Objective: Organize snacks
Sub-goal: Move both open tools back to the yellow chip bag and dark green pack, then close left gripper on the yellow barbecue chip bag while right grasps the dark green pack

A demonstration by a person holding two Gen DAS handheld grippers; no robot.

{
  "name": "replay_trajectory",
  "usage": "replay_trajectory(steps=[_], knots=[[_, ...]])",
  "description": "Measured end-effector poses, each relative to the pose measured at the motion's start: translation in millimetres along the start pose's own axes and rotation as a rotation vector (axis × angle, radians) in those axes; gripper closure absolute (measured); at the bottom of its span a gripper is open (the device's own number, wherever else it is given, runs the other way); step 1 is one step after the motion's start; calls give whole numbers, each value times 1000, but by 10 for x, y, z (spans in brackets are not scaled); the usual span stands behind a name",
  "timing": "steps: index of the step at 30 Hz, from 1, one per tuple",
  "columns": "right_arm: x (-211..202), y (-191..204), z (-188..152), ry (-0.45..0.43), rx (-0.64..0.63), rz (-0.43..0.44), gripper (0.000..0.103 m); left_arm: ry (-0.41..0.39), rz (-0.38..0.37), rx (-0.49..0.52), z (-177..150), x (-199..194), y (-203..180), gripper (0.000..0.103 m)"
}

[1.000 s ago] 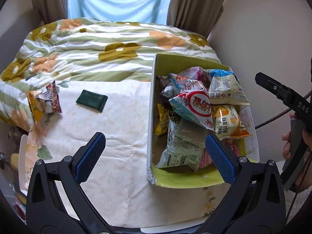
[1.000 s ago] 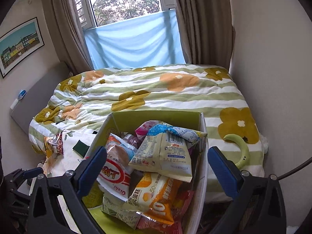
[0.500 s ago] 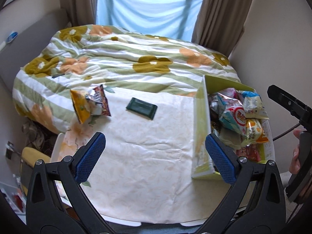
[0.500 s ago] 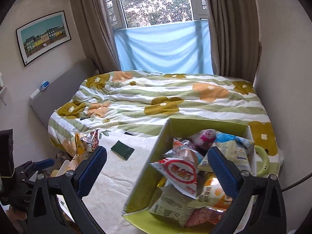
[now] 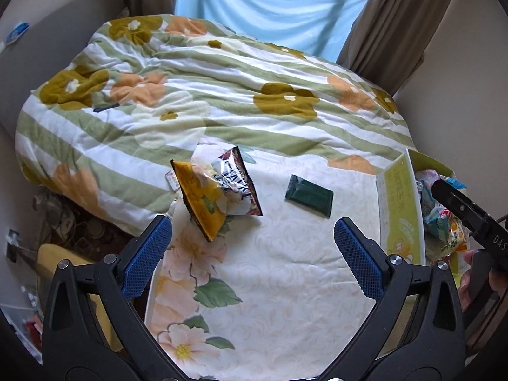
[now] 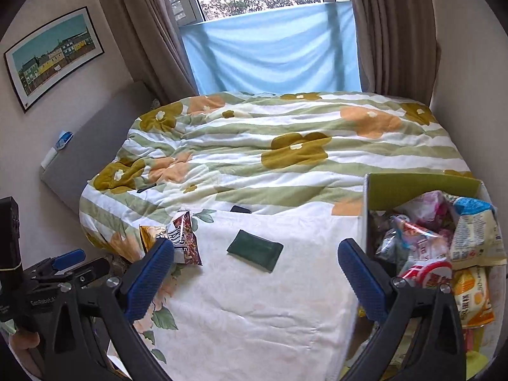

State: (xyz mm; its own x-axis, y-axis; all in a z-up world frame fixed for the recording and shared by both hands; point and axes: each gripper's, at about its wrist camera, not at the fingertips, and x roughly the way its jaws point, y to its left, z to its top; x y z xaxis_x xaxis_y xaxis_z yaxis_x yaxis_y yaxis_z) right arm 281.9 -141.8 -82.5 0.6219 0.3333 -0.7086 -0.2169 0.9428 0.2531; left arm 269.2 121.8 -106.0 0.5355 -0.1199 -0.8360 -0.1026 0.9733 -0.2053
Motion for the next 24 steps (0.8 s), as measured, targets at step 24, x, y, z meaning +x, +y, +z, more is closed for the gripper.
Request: replay_trajectory(steps=[24], knots=[[1957,247,-290,219,205,-221,0,265,-114,-13,385,1895,764,1]])
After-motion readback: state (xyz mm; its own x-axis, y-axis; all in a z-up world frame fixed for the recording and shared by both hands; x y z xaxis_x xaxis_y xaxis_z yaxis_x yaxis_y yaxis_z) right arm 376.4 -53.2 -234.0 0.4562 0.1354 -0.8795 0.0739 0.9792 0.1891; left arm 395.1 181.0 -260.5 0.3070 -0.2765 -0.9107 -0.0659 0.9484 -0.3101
